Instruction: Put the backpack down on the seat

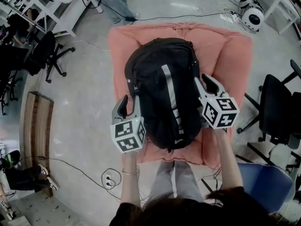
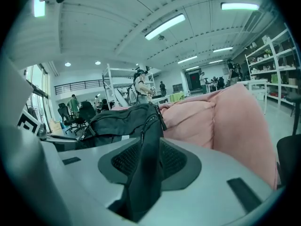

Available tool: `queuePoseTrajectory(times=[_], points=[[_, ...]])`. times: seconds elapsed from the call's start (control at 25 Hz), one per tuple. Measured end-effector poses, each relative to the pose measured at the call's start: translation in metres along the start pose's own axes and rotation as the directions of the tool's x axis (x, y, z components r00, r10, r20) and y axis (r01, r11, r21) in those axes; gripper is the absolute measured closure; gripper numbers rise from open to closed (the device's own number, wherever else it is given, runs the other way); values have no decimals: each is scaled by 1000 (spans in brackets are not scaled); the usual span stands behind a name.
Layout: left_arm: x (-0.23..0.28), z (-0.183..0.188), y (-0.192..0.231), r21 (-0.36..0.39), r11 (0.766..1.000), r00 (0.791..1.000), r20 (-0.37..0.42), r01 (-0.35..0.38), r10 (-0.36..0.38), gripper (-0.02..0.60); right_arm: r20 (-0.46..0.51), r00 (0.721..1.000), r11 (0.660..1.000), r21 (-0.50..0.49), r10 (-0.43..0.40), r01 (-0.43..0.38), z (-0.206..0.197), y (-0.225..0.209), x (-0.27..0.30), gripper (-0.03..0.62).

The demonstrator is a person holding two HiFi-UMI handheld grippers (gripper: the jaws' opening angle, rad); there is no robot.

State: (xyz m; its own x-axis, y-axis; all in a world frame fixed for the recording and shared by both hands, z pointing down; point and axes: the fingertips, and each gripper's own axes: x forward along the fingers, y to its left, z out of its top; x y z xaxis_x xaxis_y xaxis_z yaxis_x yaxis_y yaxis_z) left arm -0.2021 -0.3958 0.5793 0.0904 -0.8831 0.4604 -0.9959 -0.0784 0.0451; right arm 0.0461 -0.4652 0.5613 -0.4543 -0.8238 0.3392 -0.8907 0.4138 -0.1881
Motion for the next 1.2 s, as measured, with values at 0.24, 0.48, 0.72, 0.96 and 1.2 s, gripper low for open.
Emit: queuePoseTrajectory(times=[0.24,0.48,0.72,0.96,1.2], points=[[-28,12,-16,26,1000,1000,25,10,-11,538,12,999,999,-37,30,-30,14,20,-24,542],[-62,29,-33,35,997,997,51,63,-65,560,32,997,997,-46,69,-67,30,40,-55,576],[-102,46,-50,79,990,989,78,117,-123,566,70,990,992,-55,121,-118,48,63,-98,580],[-143,64,-64,117,978,974,127,175,-190,568,128,978,985,-67,167,-159,75,81,-142,580],[-184,89,-65,130,974,958,199,183,-207,568,212,960,982,-91,184,-168,106,91,-183,580]])
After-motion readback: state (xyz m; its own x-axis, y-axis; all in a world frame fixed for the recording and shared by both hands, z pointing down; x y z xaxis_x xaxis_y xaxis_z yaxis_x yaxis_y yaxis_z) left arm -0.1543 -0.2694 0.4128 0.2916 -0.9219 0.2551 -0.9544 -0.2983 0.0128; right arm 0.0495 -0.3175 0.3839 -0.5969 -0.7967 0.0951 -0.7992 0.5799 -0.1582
